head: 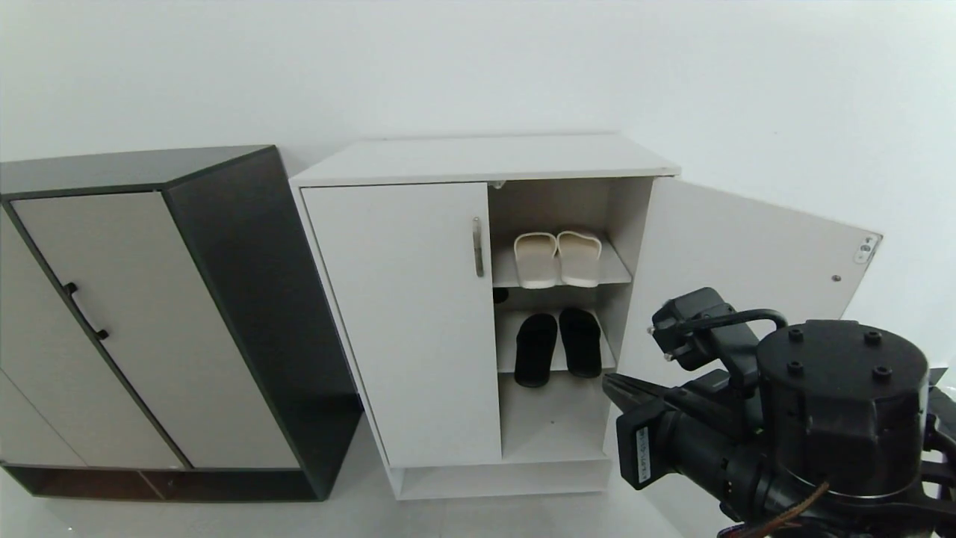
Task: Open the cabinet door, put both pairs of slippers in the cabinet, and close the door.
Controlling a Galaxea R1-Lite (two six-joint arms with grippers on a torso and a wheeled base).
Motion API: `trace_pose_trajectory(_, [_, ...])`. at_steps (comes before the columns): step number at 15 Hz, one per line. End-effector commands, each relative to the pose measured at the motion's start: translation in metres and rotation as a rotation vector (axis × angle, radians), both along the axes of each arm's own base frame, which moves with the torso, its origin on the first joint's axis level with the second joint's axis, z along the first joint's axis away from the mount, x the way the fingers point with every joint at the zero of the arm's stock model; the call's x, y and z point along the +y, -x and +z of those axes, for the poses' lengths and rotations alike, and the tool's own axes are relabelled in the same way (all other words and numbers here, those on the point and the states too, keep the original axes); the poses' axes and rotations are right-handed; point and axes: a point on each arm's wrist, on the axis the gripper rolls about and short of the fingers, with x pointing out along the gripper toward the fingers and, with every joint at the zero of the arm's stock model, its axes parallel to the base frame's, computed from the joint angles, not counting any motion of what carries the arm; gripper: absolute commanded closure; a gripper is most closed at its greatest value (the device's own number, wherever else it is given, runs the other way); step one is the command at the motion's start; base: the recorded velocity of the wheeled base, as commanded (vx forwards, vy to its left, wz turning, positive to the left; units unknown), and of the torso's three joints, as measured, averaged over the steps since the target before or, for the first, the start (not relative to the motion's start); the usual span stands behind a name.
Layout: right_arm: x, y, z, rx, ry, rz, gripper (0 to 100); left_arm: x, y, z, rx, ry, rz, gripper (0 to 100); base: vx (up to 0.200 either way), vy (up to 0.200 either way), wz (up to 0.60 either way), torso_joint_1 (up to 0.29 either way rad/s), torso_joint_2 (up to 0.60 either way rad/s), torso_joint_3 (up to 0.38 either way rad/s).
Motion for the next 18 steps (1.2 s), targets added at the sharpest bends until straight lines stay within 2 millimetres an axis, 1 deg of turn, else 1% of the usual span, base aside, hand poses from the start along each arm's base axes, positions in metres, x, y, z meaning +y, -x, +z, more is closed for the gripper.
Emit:
trace_pose_trajectory(1, [0.0004, 0.0, -0.0005, 0.001, 0.002, 0.001, 100, 0.0, -0.0001, 0.0, 0.002, 0.0, 0.002, 100, 0.0, 0.0, 0.0, 0.124, -0.45, -0.334])
trace_pose_trajectory(9, [0.0009, -0.0003, -0.0013, 0.003, 0.004, 0.001, 100, 0.0, -0.0001, 0.0, 0.001, -0.002, 0.002, 100, 0.0, 0.0, 0.0, 0.167, -0.48, -0.312])
trace_pose_trajectory(18, [0.0008, -0.0002, -0.0018, 0.004, 0.006, 0.001, 100, 0.0, -0.0001, 0.0, 0.001, -0.002, 0.0, 100, 0.0, 0.0, 0.0, 0.218, -0.52, -0.306])
